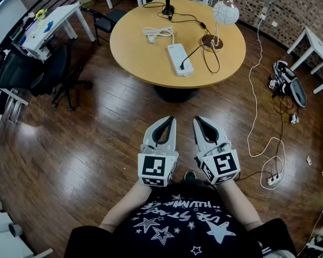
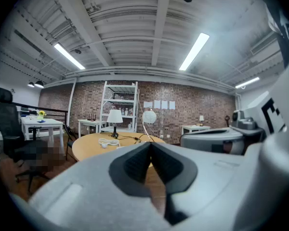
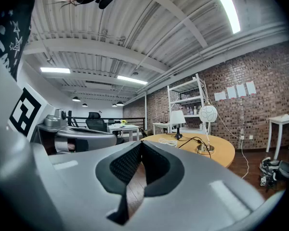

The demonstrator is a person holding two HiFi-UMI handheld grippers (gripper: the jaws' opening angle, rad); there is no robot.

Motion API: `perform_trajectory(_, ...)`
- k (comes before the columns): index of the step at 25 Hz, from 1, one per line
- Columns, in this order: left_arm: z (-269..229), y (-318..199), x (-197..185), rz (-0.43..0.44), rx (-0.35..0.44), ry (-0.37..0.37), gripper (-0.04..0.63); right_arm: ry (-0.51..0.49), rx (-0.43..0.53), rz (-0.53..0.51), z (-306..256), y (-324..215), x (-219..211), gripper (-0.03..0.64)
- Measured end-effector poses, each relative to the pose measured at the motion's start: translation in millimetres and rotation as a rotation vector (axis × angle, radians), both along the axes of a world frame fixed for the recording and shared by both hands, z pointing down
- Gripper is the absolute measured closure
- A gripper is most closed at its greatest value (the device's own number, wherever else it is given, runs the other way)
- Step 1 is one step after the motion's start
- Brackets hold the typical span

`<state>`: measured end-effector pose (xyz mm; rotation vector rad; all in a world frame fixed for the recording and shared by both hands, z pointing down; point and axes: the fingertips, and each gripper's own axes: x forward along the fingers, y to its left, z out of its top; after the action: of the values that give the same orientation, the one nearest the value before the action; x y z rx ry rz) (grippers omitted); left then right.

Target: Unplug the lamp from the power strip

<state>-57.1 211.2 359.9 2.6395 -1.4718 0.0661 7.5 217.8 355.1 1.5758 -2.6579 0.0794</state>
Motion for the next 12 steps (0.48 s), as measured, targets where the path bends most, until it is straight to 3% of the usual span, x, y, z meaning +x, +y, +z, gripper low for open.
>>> perform_trajectory(12, 12.6, -10.7, -45.1, -0.016, -0.006, -0.005, 0.591, 0.009, -0.023, 0.109, 11.7, -8.0, 3.0, 0.607)
